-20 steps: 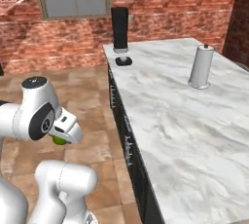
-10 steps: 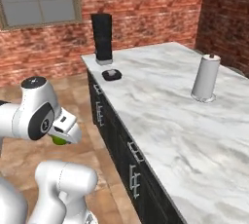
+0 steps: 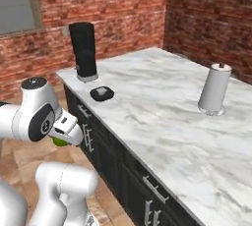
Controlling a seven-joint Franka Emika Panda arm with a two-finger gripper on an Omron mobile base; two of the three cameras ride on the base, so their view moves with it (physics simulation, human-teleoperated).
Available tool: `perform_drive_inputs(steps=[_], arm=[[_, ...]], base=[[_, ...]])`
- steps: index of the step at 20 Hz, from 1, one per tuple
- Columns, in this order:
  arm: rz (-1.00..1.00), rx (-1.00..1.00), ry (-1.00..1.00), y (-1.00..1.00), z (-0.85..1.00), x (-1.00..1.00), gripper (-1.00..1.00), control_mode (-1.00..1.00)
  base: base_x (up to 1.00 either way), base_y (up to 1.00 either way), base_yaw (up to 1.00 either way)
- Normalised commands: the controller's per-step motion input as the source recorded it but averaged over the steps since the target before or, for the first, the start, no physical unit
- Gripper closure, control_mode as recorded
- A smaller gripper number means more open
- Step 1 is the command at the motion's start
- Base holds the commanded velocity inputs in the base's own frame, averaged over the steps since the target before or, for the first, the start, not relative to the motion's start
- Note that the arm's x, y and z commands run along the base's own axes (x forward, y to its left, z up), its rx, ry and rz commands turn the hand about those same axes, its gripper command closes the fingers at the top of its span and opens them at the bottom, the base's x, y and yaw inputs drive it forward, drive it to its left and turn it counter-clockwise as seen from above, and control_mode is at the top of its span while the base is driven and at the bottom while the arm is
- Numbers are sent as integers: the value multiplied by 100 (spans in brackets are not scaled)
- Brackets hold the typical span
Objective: Grab the lime and garlic from the fridge, place them in the blender, close the lid, and turn on the blender to create a marinade.
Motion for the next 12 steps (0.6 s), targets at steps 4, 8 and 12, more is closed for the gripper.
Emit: perform_drive_inputs(steps=[4, 8, 12], arm=[[0, 0, 0, 0, 0, 0, 100, 100], [0, 0, 0, 0, 0, 0, 100, 100], [0, 0, 0, 0, 0, 0, 100, 100]], base=[[64, 100, -39], [58, 100, -38], [52, 100, -39]])
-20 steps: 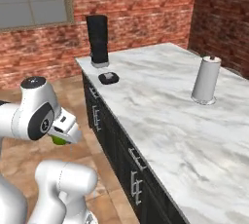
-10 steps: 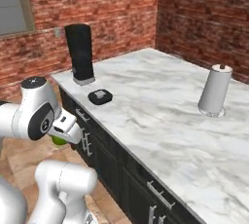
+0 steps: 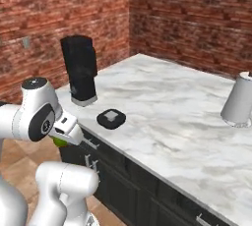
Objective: Grab the lime and garlic from the fridge, place them in the blender, close the lid, and turn on the blender to create a marinade.
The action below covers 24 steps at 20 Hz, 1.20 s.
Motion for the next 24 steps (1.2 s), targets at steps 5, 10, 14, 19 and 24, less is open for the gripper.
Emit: perform_drive_inputs(steps=[5, 10, 14, 19, 24], arm=[[0, 0, 0, 0, 0, 0, 100, 100], [0, 0, 0, 0, 0, 0, 100, 100], [0, 0, 0, 0, 0, 0, 100, 100], [0, 0, 0, 0, 0, 0, 100, 100], [0, 0, 0, 0, 0, 0, 100, 100]], base=[[36, 91, -42], [23, 54, -39], [23, 26, -38], [36, 43, -36], [47, 74, -26]])
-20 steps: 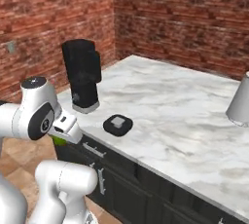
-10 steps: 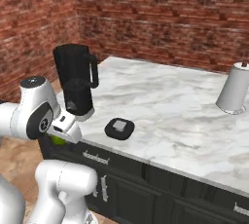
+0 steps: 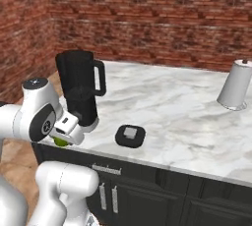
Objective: Grab the lime and garlic from the fridge, place them in the blender, close the lid, and turn on the blender to create a marinade.
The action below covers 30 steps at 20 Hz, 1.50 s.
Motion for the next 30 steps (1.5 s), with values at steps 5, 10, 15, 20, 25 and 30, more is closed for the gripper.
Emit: perform_drive_inputs(steps=[5, 10, 15, 20, 25, 30], arm=[[0, 0, 0, 0, 0, 0, 100, 100], [0, 0, 0, 0, 0, 0, 100, 100], [-1, 0, 0, 3, 11, 0, 100, -100], [0, 0, -25, 0, 95, 0, 100, -100], [0, 0, -33, 0, 100, 12, 100, -100], [0, 0, -24, 0, 100, 22, 100, -100]], base=[[44, 52, -16], [47, 20, -11], [21, 10, -6], [0, 0, 0], [0, 0, 0], [0, 0, 0]])
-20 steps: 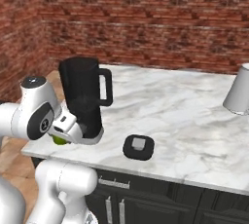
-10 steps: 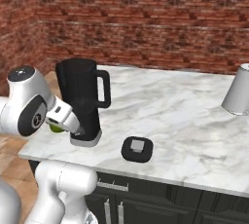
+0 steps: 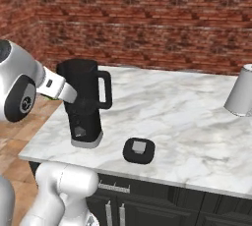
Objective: Grab the lime and garlic from the fridge, place them in the blender, close the lid, and turn on the blender to create a marinade.
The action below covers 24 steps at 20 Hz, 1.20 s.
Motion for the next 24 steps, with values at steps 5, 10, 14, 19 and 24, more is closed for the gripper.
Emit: perform_drive_inputs(steps=[5, 10, 14, 19, 24], arm=[[0, 0, -19, 0, 89, 18, 100, -100], [0, 0, 0, 0, 27, 42, 100, -100], [0, 0, 22, 3, -18, 90, 100, -100], [0, -1, 28, 12, -56, 100, 100, -100], [1, -5, 14, 27, -64, 90, 100, -100]], base=[[0, 0, 0], [0, 0, 0], [0, 0, 0], [0, 0, 0], [0, 0, 0]])
